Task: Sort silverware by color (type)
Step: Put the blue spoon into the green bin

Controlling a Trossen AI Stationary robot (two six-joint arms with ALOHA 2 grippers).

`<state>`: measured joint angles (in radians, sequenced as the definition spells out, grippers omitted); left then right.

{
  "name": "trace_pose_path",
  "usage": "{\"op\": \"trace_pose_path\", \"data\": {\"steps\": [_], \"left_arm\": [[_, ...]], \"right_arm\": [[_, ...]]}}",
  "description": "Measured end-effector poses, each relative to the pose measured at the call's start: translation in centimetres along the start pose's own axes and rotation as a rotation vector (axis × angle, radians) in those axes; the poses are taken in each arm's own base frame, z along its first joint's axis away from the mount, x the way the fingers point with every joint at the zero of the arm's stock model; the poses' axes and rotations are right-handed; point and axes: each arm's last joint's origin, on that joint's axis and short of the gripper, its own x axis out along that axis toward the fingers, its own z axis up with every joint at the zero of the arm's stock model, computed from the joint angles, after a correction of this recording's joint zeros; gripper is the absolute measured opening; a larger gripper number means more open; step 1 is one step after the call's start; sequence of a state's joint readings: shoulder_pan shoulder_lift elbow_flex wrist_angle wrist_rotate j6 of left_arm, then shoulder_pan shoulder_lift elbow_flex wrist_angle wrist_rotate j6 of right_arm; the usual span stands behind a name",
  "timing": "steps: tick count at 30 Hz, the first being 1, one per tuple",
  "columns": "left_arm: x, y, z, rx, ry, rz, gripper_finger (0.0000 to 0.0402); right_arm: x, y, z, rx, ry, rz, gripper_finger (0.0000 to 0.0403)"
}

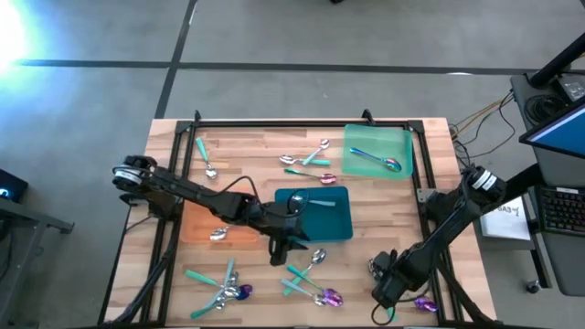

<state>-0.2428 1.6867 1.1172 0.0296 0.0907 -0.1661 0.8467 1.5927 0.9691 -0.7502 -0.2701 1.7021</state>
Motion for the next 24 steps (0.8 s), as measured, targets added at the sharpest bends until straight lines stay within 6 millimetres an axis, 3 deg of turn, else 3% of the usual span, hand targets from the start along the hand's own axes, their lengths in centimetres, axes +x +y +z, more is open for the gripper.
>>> {"op": "trace_pose_path", "data": {"steps": [10,14,19,24], "left_arm": [[0.0,-0.4,-0.1,0.005,0.01,-0.012,0.0102],[0.0,-0.4,-0.4,0.004,0.031,-0.01,0.0102],[0.0,-0.4,-0.5,0.002,0.051,-0.007,0.0102],[0.0,-0.4,-0.5,0.002,0.051,-0.008,0.0102]], "right_arm": [[2.1,0.4,0.5,0.009,-0.003,-0.074,0.0138],[2.3,0.4,0.6,0.011,-0.004,-0.078,0.0104],[1.9,0.4,0.5,0.006,-0.003,-0.061,0.0026],[1.1,0.1,0.3,-0.01,-0.005,-0.046,0.0017]]}}
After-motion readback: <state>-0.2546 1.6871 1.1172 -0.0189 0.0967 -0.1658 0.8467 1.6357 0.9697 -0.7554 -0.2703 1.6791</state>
